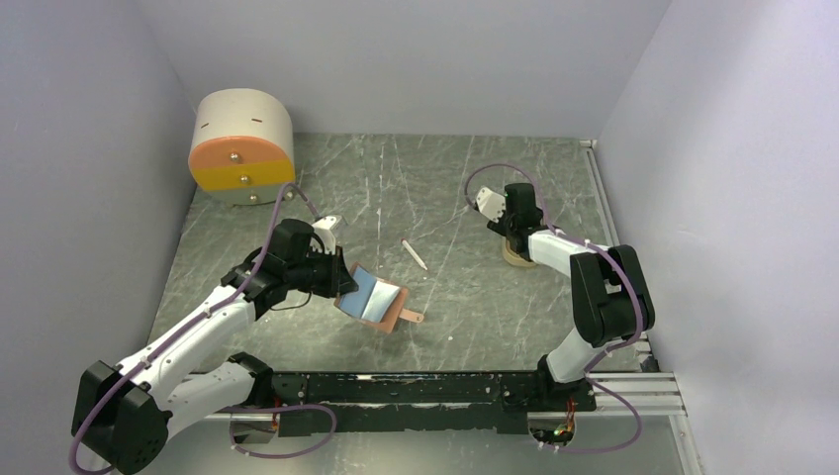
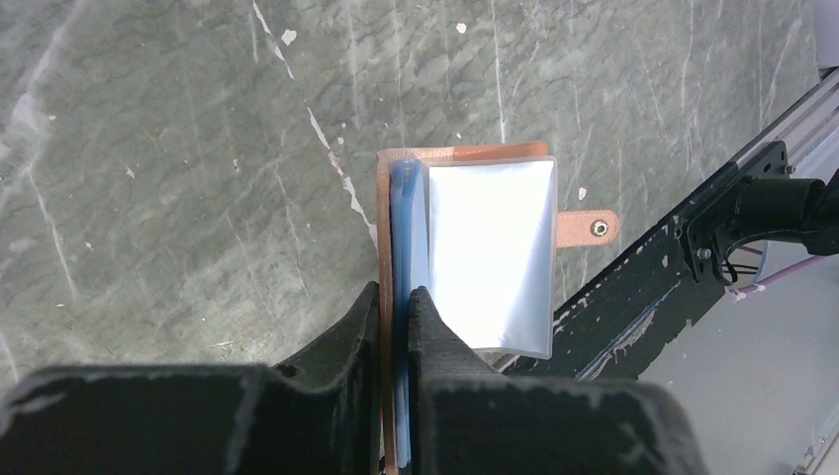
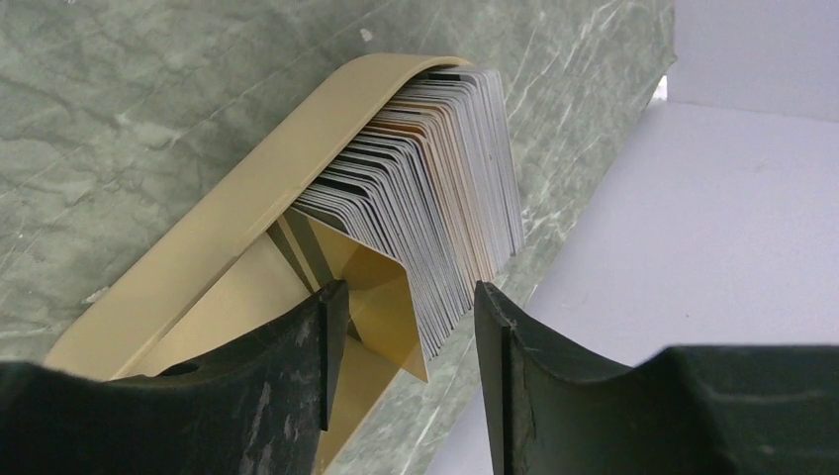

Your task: Put the credit cards into the card holder

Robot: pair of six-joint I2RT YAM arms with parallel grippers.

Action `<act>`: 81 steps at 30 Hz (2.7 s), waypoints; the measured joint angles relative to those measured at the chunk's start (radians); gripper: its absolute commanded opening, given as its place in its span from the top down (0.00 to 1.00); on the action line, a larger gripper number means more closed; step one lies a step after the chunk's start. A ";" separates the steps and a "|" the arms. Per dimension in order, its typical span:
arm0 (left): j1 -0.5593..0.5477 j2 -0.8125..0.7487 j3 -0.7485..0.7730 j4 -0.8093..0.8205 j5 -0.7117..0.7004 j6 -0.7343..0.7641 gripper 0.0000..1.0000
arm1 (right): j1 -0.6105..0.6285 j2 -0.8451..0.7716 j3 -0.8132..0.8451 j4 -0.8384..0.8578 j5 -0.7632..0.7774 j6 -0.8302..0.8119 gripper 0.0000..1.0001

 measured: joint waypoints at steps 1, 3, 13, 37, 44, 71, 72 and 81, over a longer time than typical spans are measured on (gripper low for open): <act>0.000 0.000 0.000 0.000 0.000 0.000 0.91 | 0.000 0.000 0.004 0.000 0.000 0.000 0.49; 0.000 0.000 0.000 0.000 -0.001 0.000 0.91 | 0.000 0.000 0.012 0.000 0.000 0.001 0.50; 0.000 0.000 0.000 0.000 -0.003 0.000 0.91 | -0.001 0.000 0.041 -0.034 -0.015 0.014 0.62; 0.006 0.003 0.000 0.000 -0.003 0.000 0.91 | -0.002 -0.061 0.106 -0.279 -0.161 0.060 0.30; 0.006 0.003 0.000 0.000 -0.003 0.000 0.91 | -0.004 -0.008 0.106 -0.211 -0.117 0.038 0.28; 0.006 0.003 0.000 0.000 -0.017 0.000 0.91 | -0.011 0.073 0.081 -0.063 -0.006 -0.052 0.48; 0.006 0.003 0.000 0.000 -0.017 0.000 0.91 | -0.011 0.073 0.081 -0.064 -0.006 -0.052 0.49; 0.006 0.003 0.000 0.000 -0.017 0.000 0.91 | -0.012 0.073 0.099 -0.082 -0.007 -0.051 0.53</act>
